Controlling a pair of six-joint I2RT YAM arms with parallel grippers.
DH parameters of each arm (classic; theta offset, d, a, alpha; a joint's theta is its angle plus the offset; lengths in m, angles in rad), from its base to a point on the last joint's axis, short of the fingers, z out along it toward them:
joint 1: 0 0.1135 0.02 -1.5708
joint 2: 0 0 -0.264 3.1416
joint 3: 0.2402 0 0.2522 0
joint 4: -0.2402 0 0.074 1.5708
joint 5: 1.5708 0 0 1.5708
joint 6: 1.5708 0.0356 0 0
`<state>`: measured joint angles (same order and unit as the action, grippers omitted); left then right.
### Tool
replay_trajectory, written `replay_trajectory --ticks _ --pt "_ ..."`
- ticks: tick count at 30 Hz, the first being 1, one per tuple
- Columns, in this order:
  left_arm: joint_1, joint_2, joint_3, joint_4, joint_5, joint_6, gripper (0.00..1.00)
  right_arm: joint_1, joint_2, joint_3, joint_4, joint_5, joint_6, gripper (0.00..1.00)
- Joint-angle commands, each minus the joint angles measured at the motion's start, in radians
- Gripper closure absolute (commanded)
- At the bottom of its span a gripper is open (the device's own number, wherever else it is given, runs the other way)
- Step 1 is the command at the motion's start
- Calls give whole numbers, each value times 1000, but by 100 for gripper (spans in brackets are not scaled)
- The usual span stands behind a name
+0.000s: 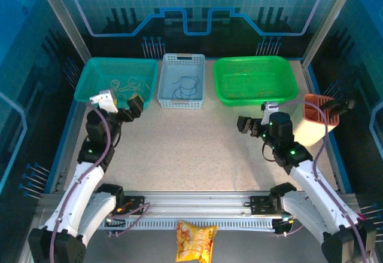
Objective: Untangle the cables
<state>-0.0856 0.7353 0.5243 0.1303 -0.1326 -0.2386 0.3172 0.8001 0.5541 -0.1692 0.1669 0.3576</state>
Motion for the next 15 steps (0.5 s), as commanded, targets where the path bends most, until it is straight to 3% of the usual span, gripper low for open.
replay_trajectory --ticks 1,4,7,10,15 --pt "-6 -16 -83 113 -177 200 1 39 42 -52 230 206 -191 0" --pt "-6 67 -94 132 -209 273 1 38 113 -102 348 339 -224 0" --pt "-5 174 -157 300 -221 264 1 36 230 -119 470 452 -261 0" --pt "-5 298 -203 447 -229 231 1 36 318 -107 556 486 -311 0" --pt "-4 517 -260 725 -222 246 1 4 513 -169 856 480 -388 0"
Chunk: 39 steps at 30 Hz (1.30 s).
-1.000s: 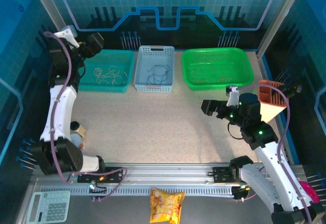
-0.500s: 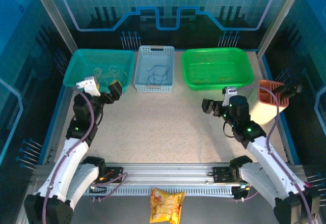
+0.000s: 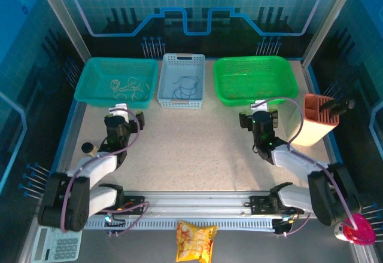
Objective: Untangle the cables
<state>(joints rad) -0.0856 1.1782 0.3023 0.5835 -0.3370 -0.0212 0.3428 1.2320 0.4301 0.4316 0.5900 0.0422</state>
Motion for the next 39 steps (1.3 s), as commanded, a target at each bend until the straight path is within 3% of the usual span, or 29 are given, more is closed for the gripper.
replay_trajectory --ticks 1,7,9,11,13,15,19,29,39 --pt "-3 112 -48 324 -3 39 1 -31 118 -62 328 42 -86 0" --pt "26 343 -52 566 151 48 1 -105 268 -127 655 -123 -146 0" --pt "33 423 -64 696 170 59 1 -148 243 -136 620 -176 -90 0" --pt "38 370 -15 511 185 43 1 -202 253 -156 630 -277 -47 0" --pt "40 385 29 461 219 65 1 -229 351 -179 820 -308 -49 0" --pt "42 381 50 412 202 54 1 -234 277 -138 609 -324 -23 0" --pt "73 377 84 342 219 15 1 -260 291 -41 440 -335 3 0" --pt "75 380 85 340 221 15 1 -235 306 -45 480 -291 -21 0" --pt "78 379 89 332 225 14 1 -259 302 -43 470 -352 -10 0"
